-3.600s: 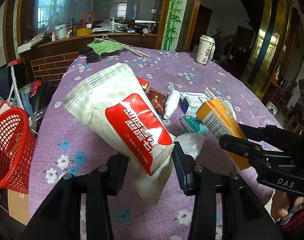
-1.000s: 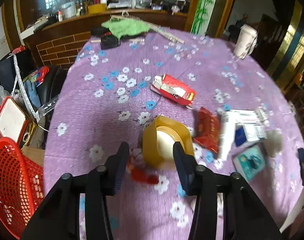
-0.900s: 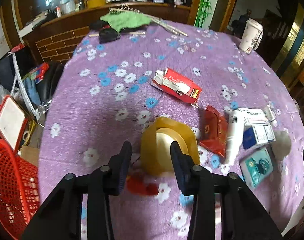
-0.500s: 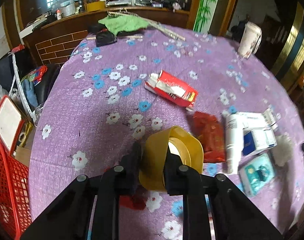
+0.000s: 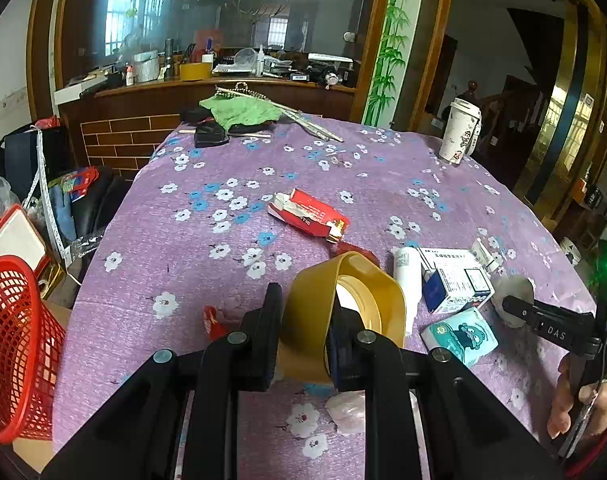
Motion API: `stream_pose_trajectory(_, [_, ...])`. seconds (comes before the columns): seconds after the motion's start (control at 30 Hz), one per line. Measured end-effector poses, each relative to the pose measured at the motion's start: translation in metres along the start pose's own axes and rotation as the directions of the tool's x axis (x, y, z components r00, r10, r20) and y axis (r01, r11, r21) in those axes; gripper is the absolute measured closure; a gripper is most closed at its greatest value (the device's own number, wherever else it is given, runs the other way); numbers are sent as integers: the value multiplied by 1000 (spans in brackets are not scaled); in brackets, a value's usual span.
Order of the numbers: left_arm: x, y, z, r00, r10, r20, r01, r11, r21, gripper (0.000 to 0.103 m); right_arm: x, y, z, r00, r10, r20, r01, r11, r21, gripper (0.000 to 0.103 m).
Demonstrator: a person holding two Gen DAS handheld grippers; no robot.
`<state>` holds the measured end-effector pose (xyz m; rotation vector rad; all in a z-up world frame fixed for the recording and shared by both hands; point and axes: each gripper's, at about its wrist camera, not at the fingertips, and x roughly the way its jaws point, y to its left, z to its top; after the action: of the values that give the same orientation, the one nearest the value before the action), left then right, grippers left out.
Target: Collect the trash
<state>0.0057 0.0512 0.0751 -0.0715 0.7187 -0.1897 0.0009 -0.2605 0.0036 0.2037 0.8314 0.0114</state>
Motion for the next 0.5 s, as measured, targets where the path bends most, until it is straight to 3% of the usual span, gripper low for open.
stream_pose_trajectory(0.13, [6,3,-3,1000,-5,-5,5,1000,-10,84,-3,6,-3,1000,-17,26,18,999,-40,70])
stream_pose_trajectory(0.37, [7,17,-5,1000,-1,19,2,999,-44,84,-30,9,1,984,25,176,-18,999,-41,72])
stream_pose_trajectory(0.5, [8,18,-7,1000,-13,16,14,999,-44,84,-38,18,0,976,54,213,-39,997,-72,71])
